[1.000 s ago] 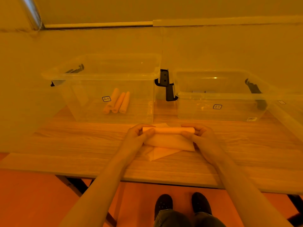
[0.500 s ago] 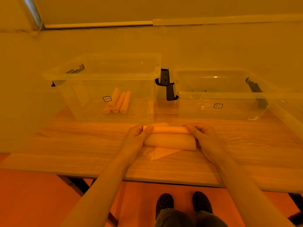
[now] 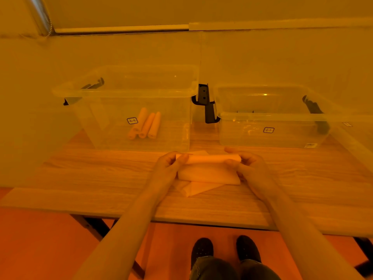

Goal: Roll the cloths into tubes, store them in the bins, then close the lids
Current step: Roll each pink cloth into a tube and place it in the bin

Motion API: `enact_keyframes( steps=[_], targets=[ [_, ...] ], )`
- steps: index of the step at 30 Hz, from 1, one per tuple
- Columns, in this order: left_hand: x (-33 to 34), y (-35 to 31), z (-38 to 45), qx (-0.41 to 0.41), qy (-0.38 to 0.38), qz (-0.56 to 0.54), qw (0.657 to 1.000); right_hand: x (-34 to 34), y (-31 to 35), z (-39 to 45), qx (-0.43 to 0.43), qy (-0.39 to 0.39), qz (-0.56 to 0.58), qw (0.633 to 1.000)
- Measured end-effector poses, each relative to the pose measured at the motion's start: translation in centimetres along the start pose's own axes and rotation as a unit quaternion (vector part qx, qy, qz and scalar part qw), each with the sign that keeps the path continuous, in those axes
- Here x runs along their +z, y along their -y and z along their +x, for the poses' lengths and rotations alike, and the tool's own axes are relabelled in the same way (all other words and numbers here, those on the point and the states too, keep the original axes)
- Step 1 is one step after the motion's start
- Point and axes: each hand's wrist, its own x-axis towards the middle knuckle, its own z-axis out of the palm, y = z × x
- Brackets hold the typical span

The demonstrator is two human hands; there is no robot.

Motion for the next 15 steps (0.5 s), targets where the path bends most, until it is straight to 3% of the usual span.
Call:
enact_keyframes(
  steps=[7, 15],
  targets=[
    [0.15, -0.1, -0.15, 0.022, 0.01, -0.007, 1.0, 0.23, 0.12, -0.36, -0.013, 0.01, 0.034, 0.999],
    [0.22, -0.03, 0.34, -0.009, 0.004, -0.044, 0.999, 0.12, 0.13, -0.07, -0.007, -0.01, 0.039, 0.999]
  ],
)
